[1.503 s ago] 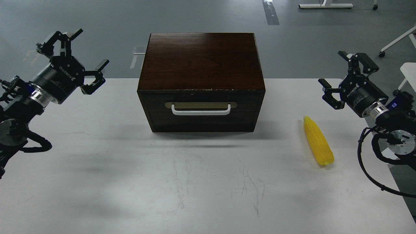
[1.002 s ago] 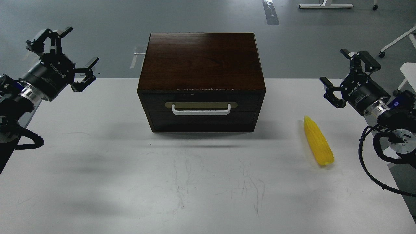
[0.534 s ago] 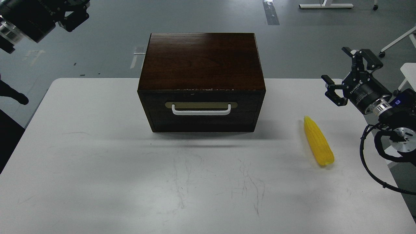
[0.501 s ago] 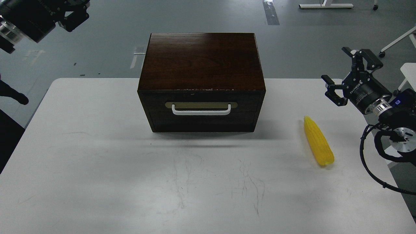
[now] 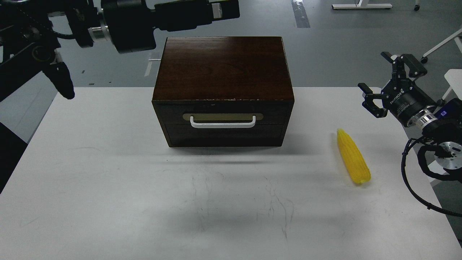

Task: Put corn in drawer with both arms
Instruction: 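Raise the left gripper and swing it over the wooden box, then lower the left gripper to the white drawer handle and hook it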

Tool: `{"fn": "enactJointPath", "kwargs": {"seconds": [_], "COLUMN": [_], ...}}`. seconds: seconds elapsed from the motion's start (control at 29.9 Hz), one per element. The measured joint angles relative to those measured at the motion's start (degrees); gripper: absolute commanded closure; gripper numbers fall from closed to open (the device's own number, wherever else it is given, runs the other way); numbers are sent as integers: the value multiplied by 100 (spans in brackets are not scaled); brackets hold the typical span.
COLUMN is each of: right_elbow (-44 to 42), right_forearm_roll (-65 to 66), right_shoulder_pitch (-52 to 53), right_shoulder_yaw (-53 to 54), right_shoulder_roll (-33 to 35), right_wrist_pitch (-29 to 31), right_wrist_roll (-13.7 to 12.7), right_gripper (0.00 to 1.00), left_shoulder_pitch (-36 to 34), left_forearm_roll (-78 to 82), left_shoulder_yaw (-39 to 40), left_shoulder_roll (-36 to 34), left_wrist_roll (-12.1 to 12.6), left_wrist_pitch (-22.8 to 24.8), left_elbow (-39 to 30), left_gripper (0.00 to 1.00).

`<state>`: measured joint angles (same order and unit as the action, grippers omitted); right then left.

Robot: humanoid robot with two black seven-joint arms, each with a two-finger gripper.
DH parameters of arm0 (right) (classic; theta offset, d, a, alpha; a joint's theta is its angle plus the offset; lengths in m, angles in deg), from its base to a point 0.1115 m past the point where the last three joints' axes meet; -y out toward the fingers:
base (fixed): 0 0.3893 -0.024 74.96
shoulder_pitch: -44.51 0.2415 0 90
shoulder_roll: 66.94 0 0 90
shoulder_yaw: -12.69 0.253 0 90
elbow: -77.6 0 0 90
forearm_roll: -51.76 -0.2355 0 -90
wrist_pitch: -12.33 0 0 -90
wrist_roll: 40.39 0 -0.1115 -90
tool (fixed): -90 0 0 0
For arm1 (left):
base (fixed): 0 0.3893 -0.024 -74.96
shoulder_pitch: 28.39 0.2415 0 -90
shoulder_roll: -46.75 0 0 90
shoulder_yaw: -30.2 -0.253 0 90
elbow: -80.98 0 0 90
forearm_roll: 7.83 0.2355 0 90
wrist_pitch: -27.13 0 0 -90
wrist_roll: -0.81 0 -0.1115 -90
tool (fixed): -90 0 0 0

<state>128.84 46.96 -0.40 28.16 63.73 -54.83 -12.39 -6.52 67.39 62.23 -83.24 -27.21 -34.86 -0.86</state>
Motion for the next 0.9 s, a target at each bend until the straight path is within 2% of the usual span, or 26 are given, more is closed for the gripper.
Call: {"fn": "enactJointPath", "kwargs": {"seconds": [0.23,0.43,0.53,0.63,0.9], "right_elbow": [10,54,68,71,72], "right_forearm_roll": [4,4,3,2,0], "right_shoulder_pitch": [5,8,-3,-8,-10], "right_shoulder_yaw": [0,0,3,7,9], "right_shoulder_roll": [4,66,140,156,163], "right_wrist_pitch": [-8,-14,-15,-15,-15], "right_wrist_roll": [0,0,0,0,0], "right_gripper": [0,0,0,0,0], "left_shoulder_pitch": [-302,-991,-1419,-1646,-1705], "left_forearm_roll": [1931,3293,3807,4059,4627], "left_shoulder_yaw": [-295,-1788,-2698,-3243,-3597], "left_shoulder_roll": [683,1065,1202,1312,1634], "left_wrist_roll": [0,2,0,1,3], "left_wrist_pitch": [0,-1,-1,-1,-1], "left_elbow": [-405,-562,-407,-185,437], "left_gripper": [2,2,2,2,2]}}
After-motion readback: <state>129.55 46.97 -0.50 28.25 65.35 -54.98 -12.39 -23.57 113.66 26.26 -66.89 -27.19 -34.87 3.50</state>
